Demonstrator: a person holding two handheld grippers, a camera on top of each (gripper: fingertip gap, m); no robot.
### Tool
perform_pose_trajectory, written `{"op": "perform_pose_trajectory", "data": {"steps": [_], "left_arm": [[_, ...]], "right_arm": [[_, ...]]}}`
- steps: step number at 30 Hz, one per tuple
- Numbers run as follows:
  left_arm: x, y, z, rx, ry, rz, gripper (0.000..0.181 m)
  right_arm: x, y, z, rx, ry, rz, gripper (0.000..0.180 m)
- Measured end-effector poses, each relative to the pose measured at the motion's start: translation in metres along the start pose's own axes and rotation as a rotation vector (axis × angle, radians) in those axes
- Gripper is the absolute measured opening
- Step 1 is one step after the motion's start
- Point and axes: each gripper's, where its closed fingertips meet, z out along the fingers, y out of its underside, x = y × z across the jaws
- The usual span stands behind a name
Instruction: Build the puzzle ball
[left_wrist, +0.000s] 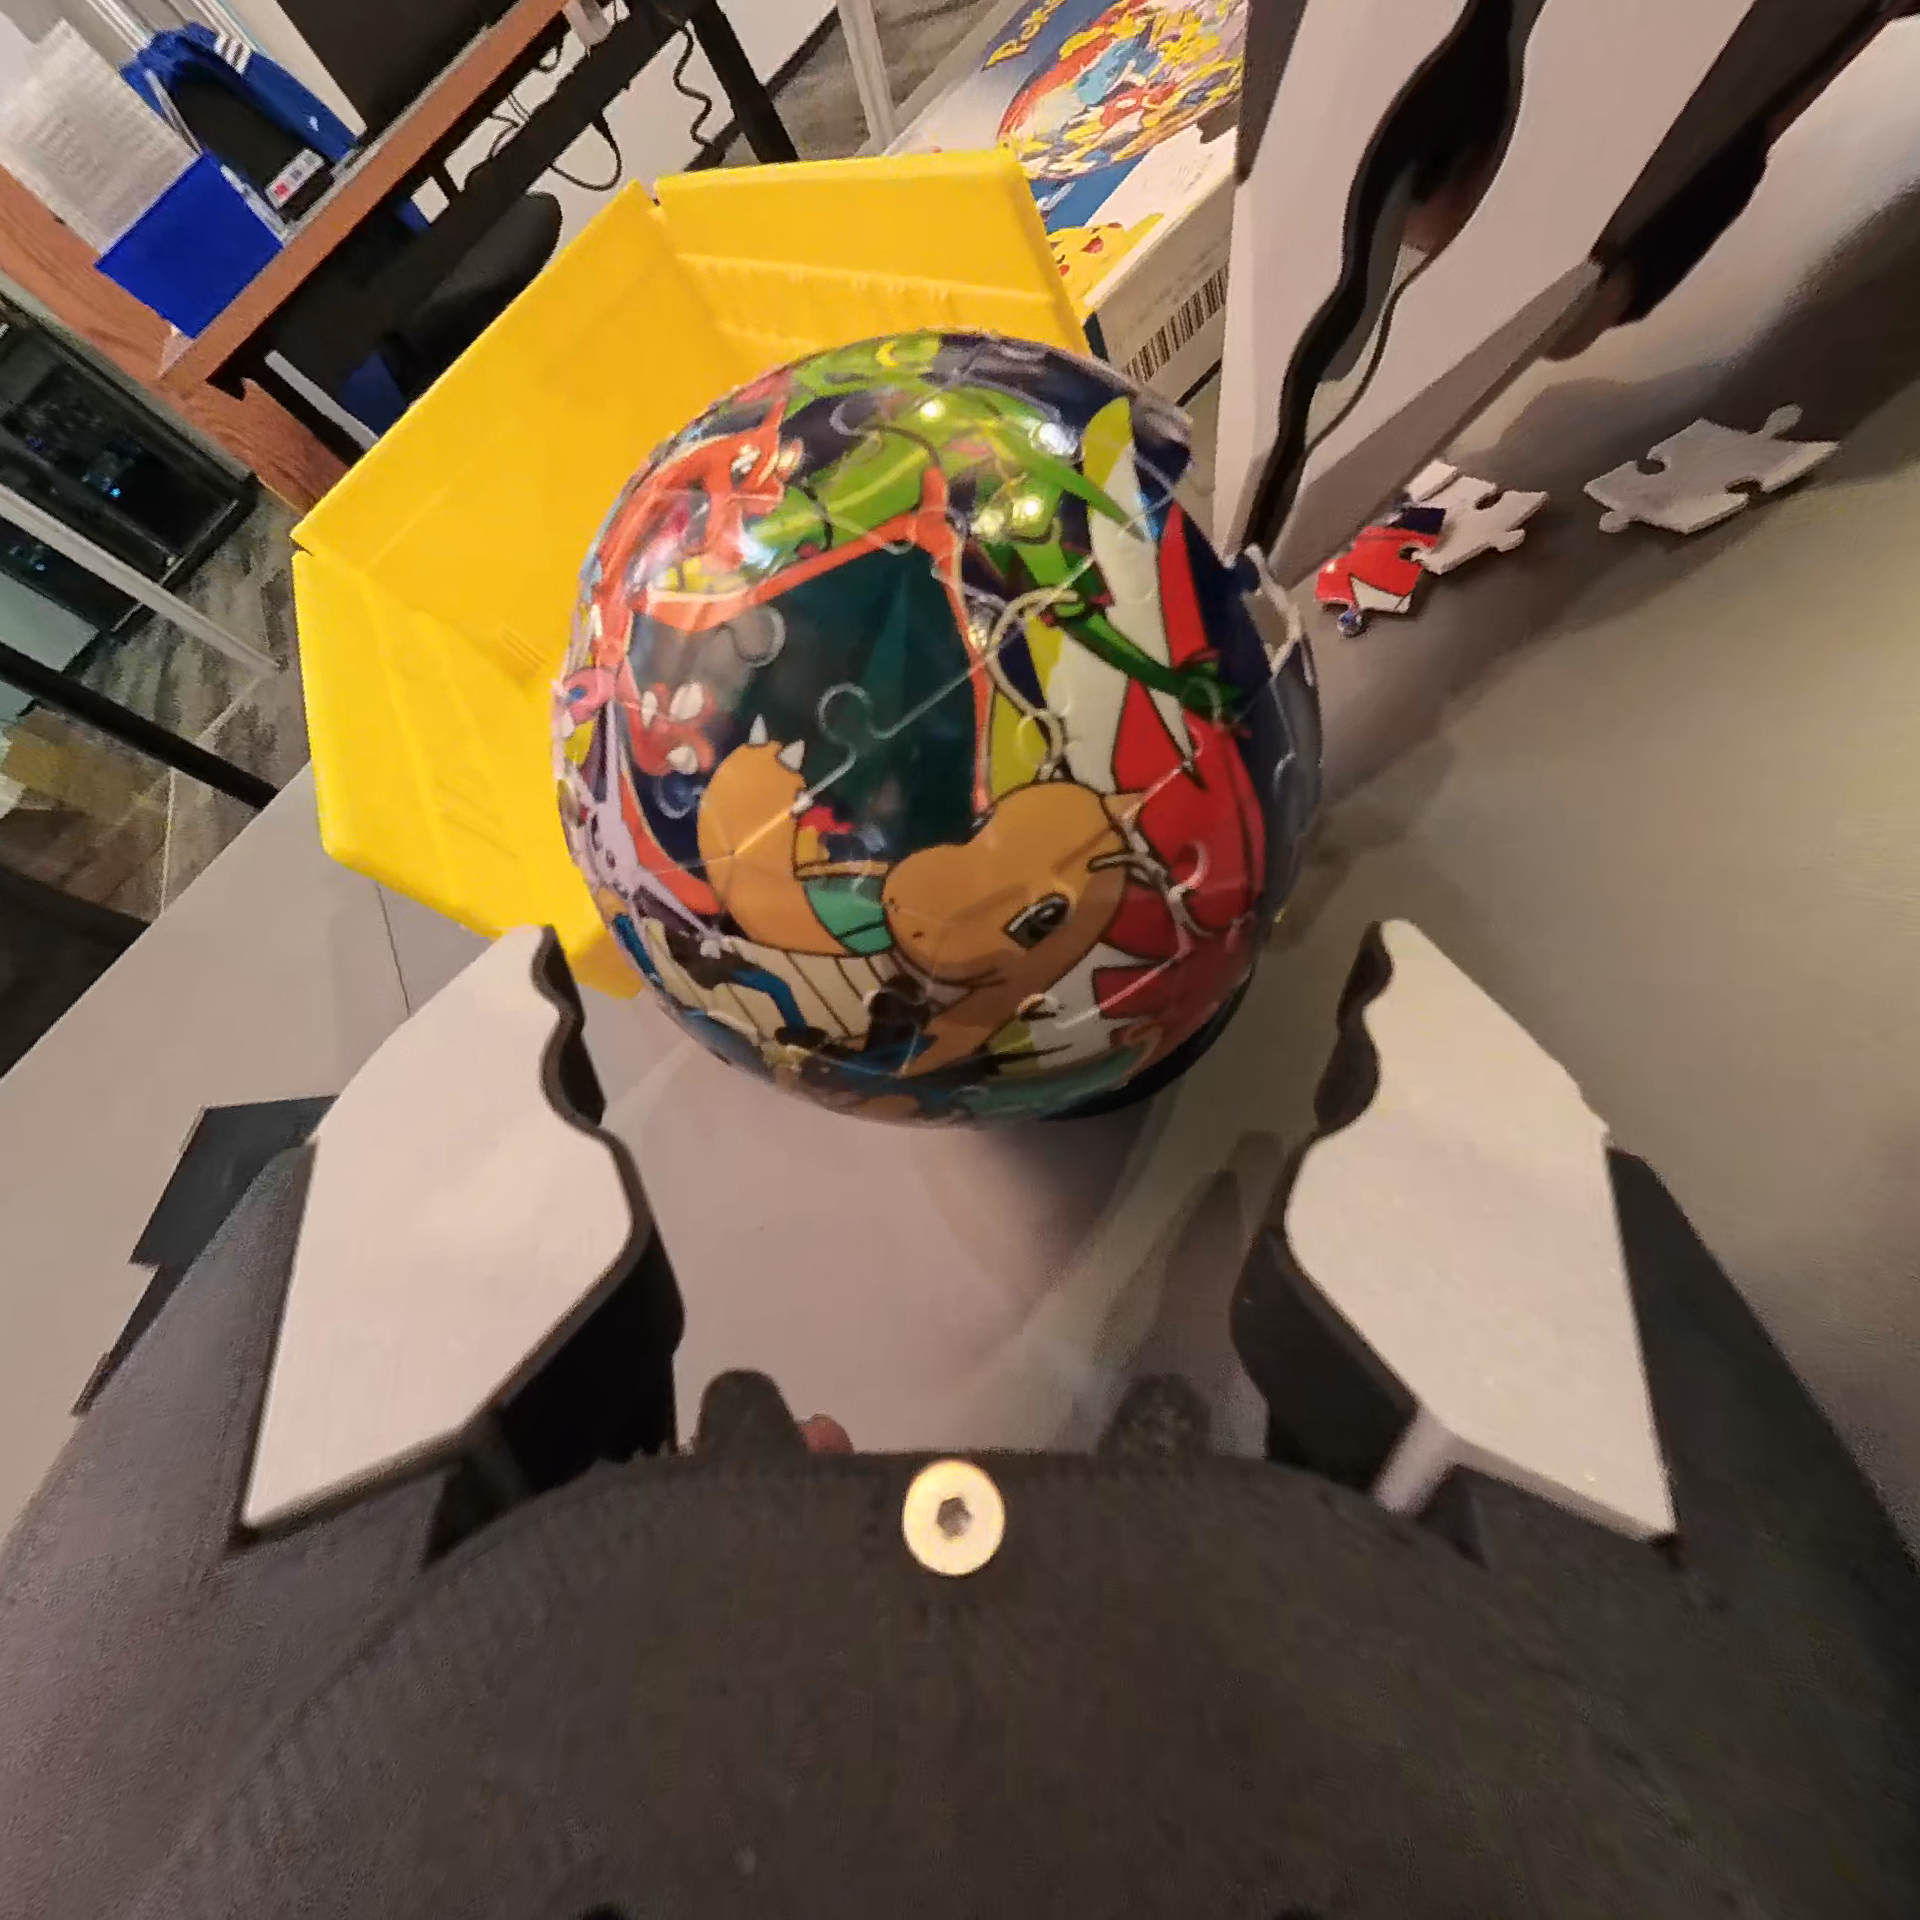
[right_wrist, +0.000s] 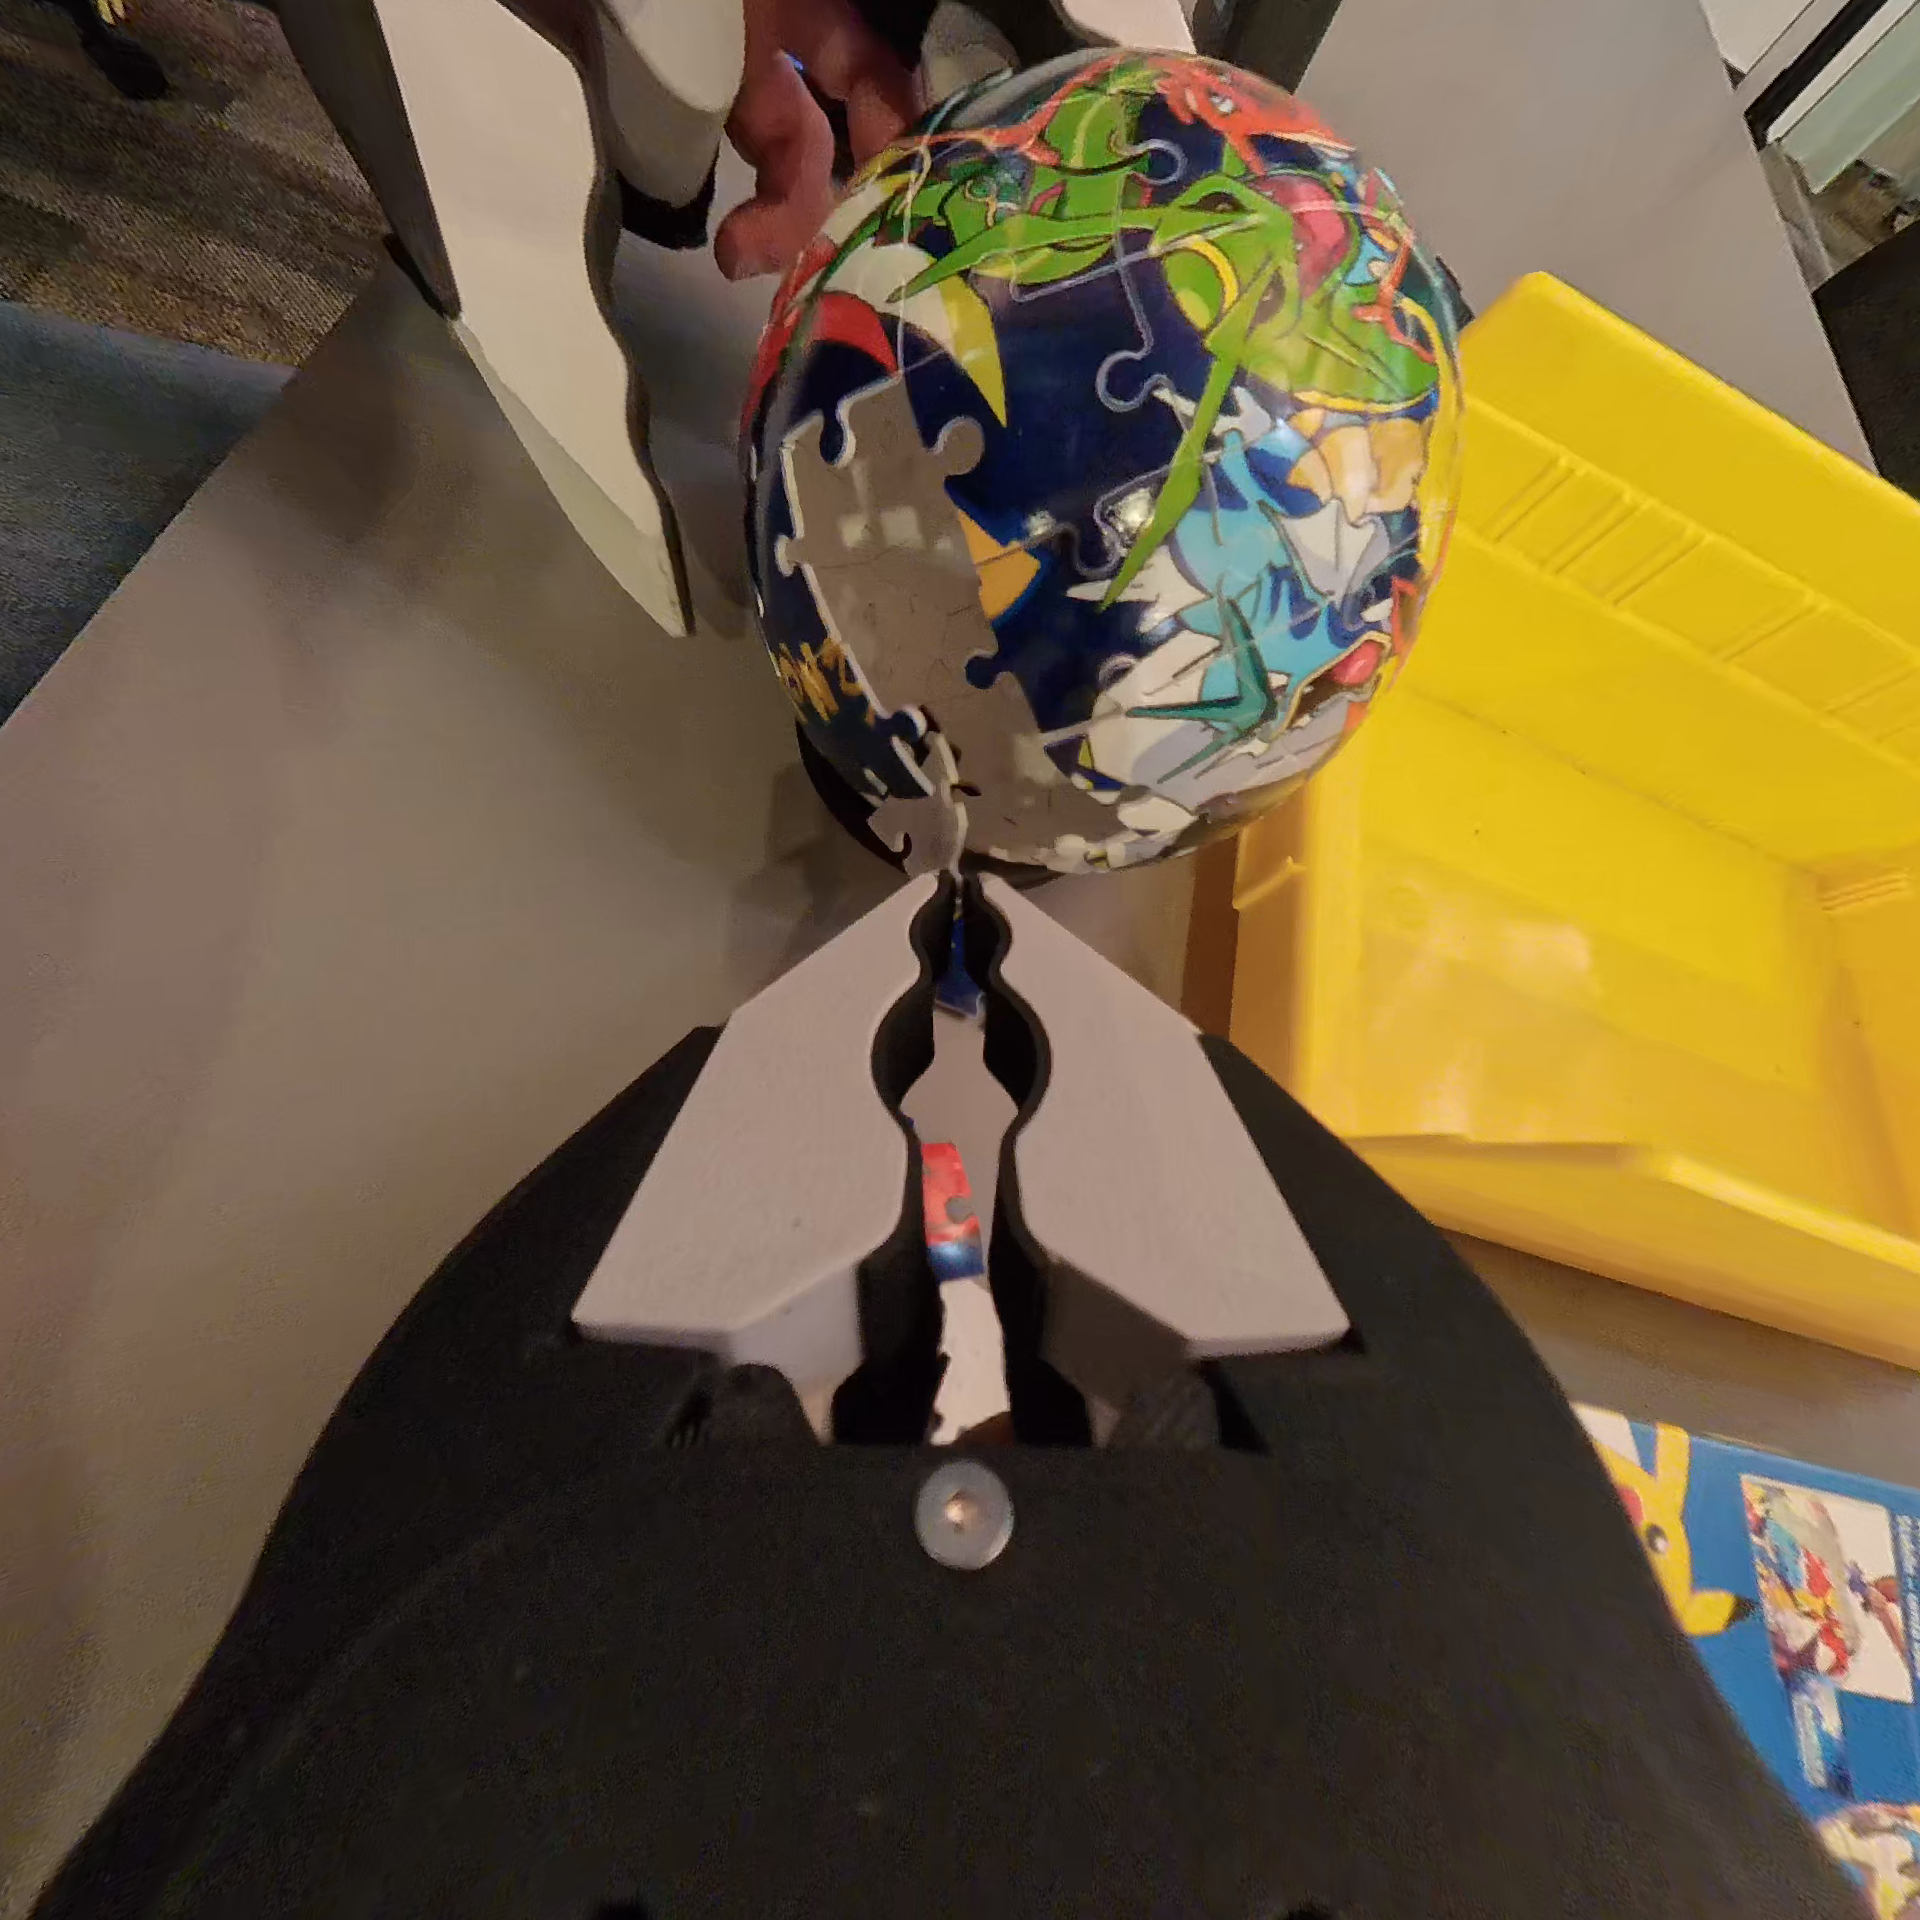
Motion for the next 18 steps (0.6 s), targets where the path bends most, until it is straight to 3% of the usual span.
{"op": "perform_pose_trajectory", "data": {"steps": [18], "left_arm": [[0.0, -0.004, 0.006, 0.031, -0.004, 0.022, 0.127]], "right_arm": [[-0.006, -0.003, 0.024, -0.011, -0.004, -0.043, 0.0]]}}
